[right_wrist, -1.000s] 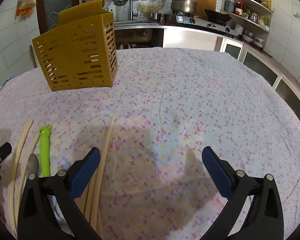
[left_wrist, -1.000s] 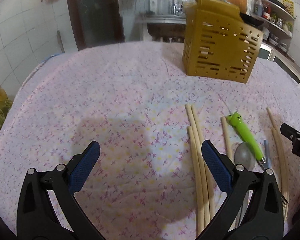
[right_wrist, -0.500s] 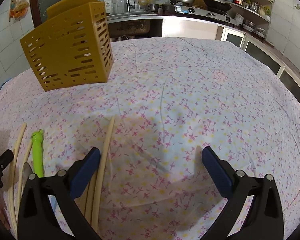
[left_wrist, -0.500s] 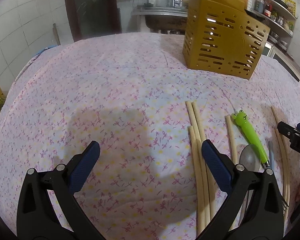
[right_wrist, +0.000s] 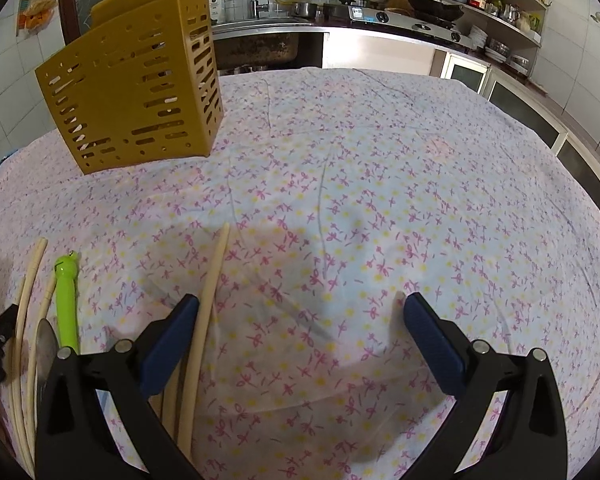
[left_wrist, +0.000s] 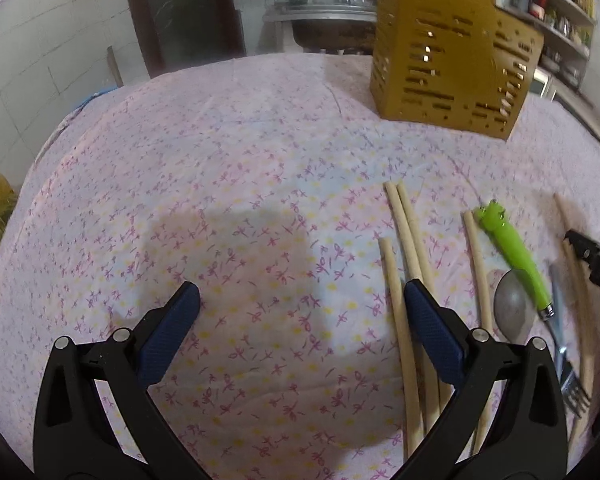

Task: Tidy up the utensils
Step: 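Lower the left tool toward a chopstick while the right tool lowers toward another, then close the left tool on a wooden chopstick while the right tool closes on another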

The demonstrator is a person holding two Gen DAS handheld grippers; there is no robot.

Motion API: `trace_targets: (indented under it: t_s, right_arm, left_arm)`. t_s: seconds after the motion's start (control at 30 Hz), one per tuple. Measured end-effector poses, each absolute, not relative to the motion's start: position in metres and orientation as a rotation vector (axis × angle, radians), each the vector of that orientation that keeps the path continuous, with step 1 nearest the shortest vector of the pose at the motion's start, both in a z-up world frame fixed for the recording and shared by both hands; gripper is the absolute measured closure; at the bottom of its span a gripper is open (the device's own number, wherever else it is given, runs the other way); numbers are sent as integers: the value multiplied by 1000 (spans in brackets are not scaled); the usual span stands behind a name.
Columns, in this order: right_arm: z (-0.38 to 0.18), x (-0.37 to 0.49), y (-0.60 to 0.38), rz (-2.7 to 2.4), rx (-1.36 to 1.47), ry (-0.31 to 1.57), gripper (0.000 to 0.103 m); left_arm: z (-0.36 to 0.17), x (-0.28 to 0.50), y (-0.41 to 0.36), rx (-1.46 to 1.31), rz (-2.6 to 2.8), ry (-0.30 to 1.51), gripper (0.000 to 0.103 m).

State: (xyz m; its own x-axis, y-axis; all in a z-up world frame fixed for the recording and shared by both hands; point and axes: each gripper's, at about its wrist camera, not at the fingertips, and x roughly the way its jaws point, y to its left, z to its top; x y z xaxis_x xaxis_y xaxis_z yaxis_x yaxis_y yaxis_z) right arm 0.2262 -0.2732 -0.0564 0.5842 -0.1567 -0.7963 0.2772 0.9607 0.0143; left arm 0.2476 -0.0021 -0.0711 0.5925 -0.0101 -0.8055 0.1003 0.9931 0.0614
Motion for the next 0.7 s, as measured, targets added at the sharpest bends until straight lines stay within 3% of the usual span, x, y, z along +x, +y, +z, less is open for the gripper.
trace_targets:
  t_s: [0.5,0.6,0.7]
  right_arm:
    - [-57,224,-269,-298,172,923,4]
    - [-54,222,-260,-275,151,903,14]
    - [-51,222,-252,-252,133,890,29]
  left_arm:
    - [-73,254,-4,69,-90,958,4]
    - [-73,253,-3,66,-89,954,5]
    - [-71,255,-3,64,-106,951,9]
